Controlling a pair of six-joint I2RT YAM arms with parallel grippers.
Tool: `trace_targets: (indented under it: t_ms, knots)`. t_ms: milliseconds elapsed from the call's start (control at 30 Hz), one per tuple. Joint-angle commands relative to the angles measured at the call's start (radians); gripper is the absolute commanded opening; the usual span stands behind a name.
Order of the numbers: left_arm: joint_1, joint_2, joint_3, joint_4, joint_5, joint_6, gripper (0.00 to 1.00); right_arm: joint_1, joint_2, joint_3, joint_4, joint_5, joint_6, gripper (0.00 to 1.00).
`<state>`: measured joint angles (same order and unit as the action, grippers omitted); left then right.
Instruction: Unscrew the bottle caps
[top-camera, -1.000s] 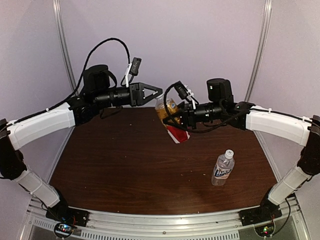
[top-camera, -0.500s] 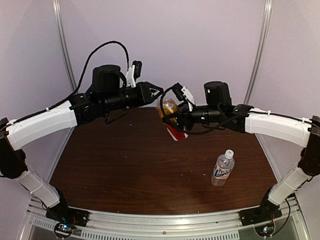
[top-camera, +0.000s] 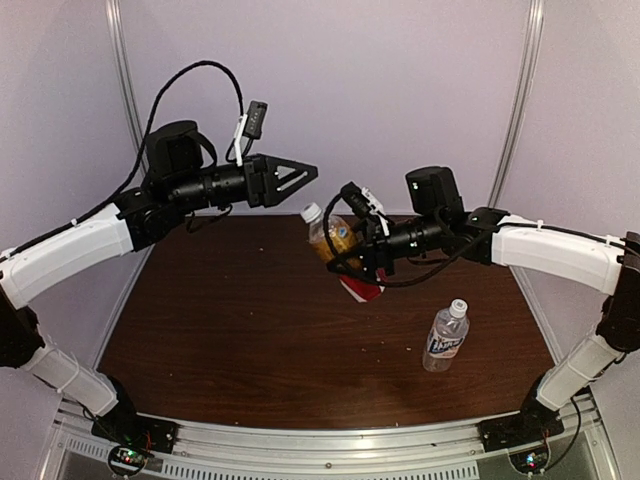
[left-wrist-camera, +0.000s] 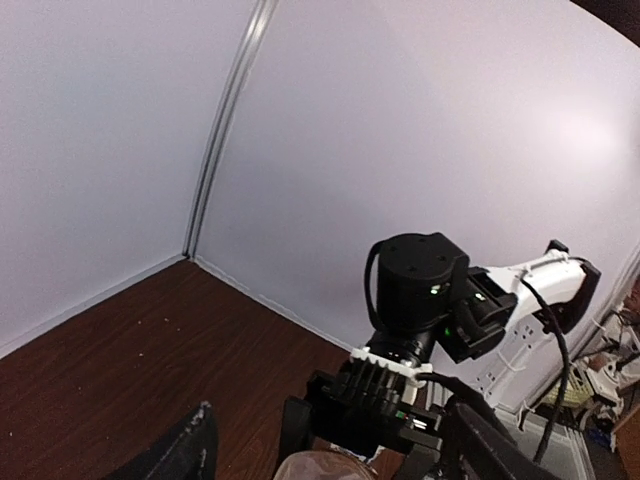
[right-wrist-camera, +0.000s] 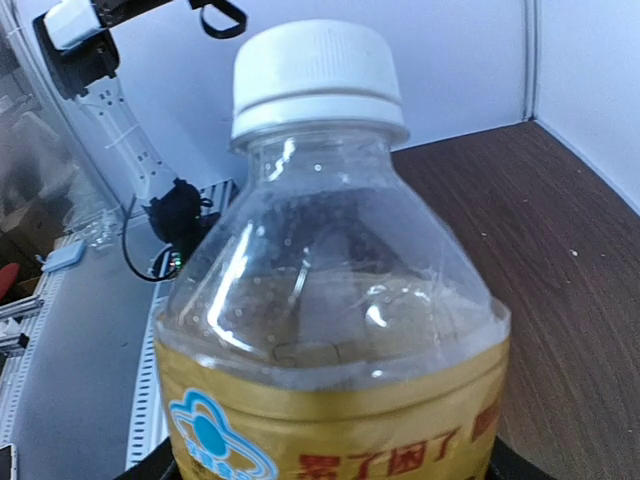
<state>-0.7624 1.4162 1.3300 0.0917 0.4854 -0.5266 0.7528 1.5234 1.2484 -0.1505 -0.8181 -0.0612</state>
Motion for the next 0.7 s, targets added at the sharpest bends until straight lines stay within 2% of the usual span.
trace_targets:
  t_ms: [0,100,233,433,667]
  knots:
    - [0.012,-0.026,-0.011,0.123,0.35,0.152,0.8,-0.002,-0.001,0.046,0.001,-0.242,0.026,0.7]
    - [0.017,-0.009,-0.011,0.146,0.458,0.176,0.78,-0.002,-0.002,0.045,0.054,-0.326,0.078,0.7]
    - [0.025,0.012,-0.009,0.203,0.535,0.168,0.72,-0.002,-0.005,0.043,0.116,-0.403,0.15,0.69]
    - [0.026,0.049,-0.003,0.257,0.58,0.136,0.58,-0.002,-0.006,0.038,0.172,-0.463,0.201,0.68]
    - [0.026,0.072,-0.028,0.345,0.598,0.077,0.46,-0.002,-0.003,0.029,0.248,-0.502,0.26,0.67]
